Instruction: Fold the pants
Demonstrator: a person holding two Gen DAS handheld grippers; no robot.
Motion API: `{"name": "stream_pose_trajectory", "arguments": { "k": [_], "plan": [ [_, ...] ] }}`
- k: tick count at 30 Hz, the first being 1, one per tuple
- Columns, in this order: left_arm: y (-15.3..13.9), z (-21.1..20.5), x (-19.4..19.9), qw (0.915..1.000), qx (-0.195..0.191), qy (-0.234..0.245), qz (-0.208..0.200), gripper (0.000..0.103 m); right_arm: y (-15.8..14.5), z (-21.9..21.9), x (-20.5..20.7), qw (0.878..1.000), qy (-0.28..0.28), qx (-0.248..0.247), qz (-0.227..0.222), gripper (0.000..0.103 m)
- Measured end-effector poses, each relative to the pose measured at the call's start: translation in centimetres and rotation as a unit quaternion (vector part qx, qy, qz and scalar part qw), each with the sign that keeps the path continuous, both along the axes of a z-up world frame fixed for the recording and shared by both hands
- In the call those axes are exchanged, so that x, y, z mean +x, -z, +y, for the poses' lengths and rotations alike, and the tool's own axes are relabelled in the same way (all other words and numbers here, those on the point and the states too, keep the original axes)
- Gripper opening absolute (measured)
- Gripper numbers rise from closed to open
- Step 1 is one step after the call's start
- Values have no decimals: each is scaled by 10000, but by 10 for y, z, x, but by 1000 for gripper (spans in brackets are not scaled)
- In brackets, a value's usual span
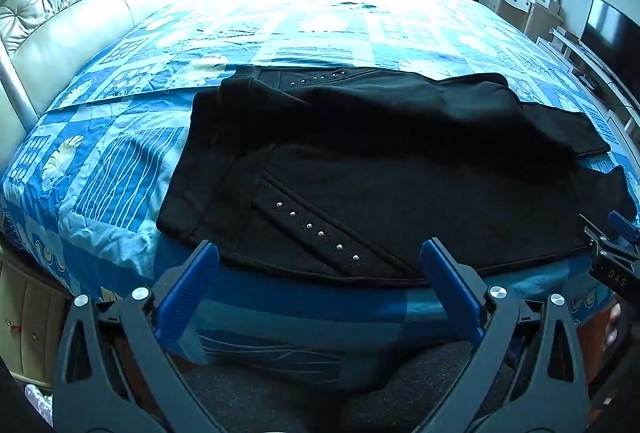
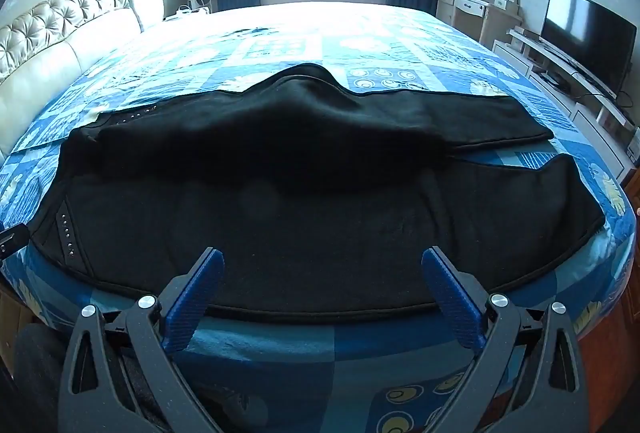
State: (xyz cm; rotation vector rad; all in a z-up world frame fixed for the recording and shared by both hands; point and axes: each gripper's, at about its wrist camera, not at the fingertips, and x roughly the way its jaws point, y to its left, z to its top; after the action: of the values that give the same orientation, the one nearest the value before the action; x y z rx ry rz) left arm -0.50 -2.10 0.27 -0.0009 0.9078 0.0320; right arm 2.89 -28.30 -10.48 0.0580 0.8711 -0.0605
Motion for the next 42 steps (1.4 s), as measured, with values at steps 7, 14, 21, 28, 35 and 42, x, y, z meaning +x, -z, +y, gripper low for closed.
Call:
{"name": "stream_pose_trajectory", "arguments": {
  "k": [7,14,21,28,35,42],
  "plan": [
    [3,-1,-1,10000,30,73,39,101,3,0,2,10000,-10,2,27,99],
    [5,-2,-1,9999,57,76,37,101,6,-1,2,10000,8,9,64,99],
    [7,0,0,9999,51,69,70,101,9,0,3,9999,-18,-6,99,99],
    [7,0,-1,9999,71,98,70,101,11,0,2,9999,-31,-11,134,99],
    [7,-2,-2,9999,83,109,53,101,11,0,2,9999,-9,9,139,99],
    [7,-4,-2,9999,74,133,69,101,11,0,2,9999,-16,16,147,99]
  ]
}}
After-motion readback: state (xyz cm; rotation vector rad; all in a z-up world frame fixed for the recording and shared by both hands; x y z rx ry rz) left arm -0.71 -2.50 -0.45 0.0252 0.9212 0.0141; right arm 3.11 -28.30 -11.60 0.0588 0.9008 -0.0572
